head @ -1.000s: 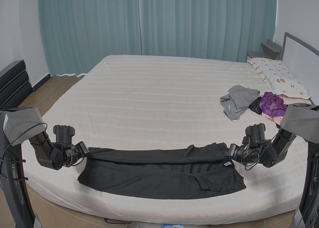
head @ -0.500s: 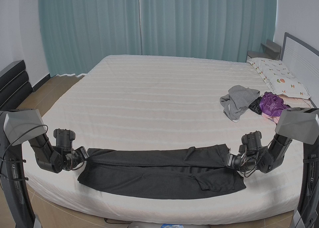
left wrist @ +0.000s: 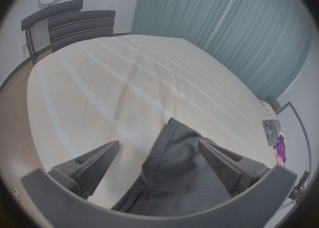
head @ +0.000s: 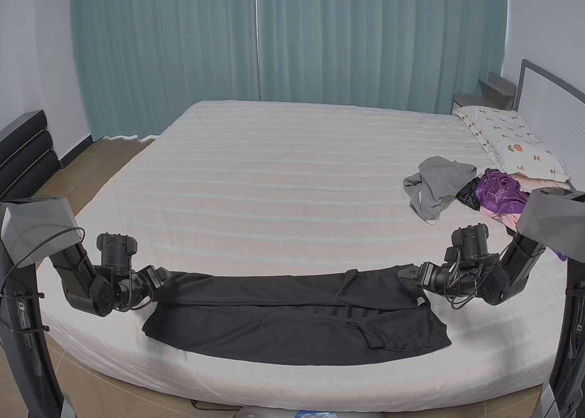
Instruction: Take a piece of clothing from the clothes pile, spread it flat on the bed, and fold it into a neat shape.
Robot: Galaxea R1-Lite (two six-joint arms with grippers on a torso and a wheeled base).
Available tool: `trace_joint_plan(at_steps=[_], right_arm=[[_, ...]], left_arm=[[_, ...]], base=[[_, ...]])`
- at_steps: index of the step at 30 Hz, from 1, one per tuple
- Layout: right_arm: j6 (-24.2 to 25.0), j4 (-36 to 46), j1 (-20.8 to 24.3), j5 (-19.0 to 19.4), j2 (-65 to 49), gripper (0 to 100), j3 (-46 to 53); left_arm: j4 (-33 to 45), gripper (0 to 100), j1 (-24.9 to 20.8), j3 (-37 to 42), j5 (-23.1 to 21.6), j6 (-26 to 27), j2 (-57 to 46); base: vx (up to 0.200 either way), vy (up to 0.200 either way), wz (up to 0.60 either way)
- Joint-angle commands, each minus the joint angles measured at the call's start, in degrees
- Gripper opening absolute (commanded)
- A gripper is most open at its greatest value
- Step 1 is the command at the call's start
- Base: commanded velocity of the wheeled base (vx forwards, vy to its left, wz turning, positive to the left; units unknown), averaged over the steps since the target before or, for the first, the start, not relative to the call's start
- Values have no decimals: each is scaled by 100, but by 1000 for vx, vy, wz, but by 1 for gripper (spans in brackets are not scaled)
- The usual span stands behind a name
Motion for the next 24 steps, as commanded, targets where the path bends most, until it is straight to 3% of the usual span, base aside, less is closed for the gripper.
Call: trace_joint_plan(at_steps=[1,7,13,21,22,24], right_arm=[[231,-20,-83,8,150,100,-238],[1216,-11,-109,-18,528,100,-765],[1471,-3,-153,-18,748,100,-1012],[1532,-11,-162,-45,879,100,-1135],[1532,-11,-162,-54,879,100,-1135],[1532,-20,-153,-62,897,100,-1135]], left_arm=[[-7,100,37,-241,-5,-49,-70],[89,100,-7,-1128,-40,-542,334],[291,100,-7,-1805,-31,-542,976],[335,100,-15,-1849,-57,-524,1160],[344,0,-15,-1840,-66,-515,1160],[344,0,-15,-1832,-66,-498,1151]], base=[[0,0,0],[0,0,0],[0,0,0],[0,0,0],[0,0,0],[0,0,0]])
